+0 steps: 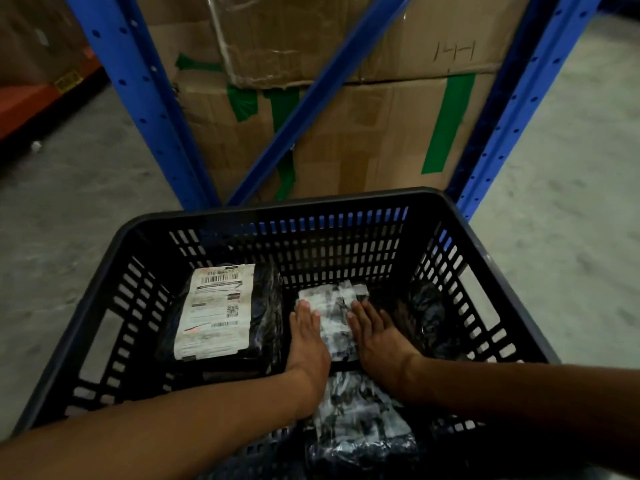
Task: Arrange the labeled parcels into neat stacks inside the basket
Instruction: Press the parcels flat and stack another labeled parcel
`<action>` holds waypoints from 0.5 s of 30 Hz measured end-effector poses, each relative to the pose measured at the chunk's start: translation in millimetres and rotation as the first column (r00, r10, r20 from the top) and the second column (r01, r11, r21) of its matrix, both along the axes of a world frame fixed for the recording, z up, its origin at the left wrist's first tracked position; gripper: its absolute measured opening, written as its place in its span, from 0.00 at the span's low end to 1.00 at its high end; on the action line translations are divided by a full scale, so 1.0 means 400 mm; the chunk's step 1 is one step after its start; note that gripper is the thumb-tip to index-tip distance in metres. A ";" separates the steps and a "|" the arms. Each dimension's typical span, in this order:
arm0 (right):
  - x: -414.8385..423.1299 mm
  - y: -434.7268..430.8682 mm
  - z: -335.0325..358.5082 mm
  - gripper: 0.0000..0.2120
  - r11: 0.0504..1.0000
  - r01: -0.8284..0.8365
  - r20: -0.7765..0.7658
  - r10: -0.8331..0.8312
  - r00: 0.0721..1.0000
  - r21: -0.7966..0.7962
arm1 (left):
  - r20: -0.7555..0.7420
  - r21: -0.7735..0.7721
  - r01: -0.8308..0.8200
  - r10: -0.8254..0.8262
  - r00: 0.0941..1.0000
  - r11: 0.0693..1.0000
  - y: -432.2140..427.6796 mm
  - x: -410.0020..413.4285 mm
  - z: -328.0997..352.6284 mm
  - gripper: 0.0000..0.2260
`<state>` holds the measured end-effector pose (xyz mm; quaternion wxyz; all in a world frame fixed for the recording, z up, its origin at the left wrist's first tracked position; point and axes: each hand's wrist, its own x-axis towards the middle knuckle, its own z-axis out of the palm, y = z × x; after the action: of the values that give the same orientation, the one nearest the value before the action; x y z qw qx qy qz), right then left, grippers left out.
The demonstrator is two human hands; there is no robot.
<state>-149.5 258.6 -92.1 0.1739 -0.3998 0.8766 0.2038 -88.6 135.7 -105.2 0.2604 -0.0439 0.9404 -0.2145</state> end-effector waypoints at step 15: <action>-0.157 0.062 0.269 0.26 0.891 0.210 0.500 0.022 0.866 -0.403 | 0.008 0.792 -0.006 -0.001 1.000 0.610 -0.141 0.001 0.290 0.25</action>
<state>-212.3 283.4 15.4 0.3050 -0.4229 0.8449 -0.1194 -88.2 79.5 10.9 0.2568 0.0751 0.9375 0.2227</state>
